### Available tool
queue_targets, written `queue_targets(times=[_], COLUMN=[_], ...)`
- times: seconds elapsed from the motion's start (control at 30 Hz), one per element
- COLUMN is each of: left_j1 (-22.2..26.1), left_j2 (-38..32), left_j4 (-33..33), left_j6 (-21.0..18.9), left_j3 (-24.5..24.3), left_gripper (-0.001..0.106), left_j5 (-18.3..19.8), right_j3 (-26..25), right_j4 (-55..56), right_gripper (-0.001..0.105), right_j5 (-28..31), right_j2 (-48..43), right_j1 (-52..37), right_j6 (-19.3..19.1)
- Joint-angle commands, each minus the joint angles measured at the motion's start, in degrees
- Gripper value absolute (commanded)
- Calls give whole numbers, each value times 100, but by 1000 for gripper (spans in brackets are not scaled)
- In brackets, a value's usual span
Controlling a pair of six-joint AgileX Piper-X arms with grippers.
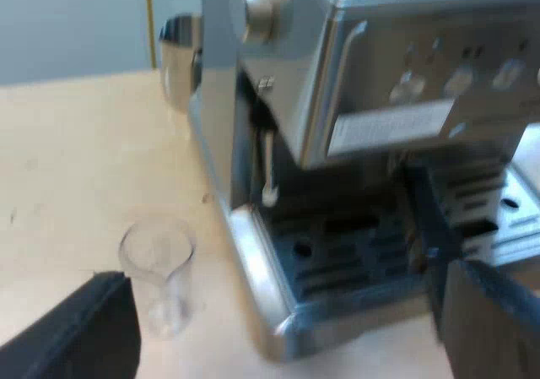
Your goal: Remove mug from coffee machine
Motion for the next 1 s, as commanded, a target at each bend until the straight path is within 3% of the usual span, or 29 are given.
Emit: queue_targets(times=[0.03,0.17,0.3,0.67,1.0], left_j1=[94,93,93,93,93], left_j2=[-170,-366,-501,-1325,-2661], left_j4=[307,752,1064,1465,1628], left_j6=[153,283,343,390,365], left_j3=[-44,-44,-44,-44,260], left_gripper=[79,79,79,79,79], left_j5=[-3,-175,-386,-397,-397], right_j3=[-67,-67,-67,-67,-67], right_j4=[-167,-214,-249,30,144], right_gripper=[62,62,62,62,62], right_j5=[-28,-533,-641,-643,-615], right_j2=[42,14,-150,-1411,-3055], right_j1=[-261,-1148,-1721,-1742,-1742], right_j6=[-208,-665,-797,-940,-966])
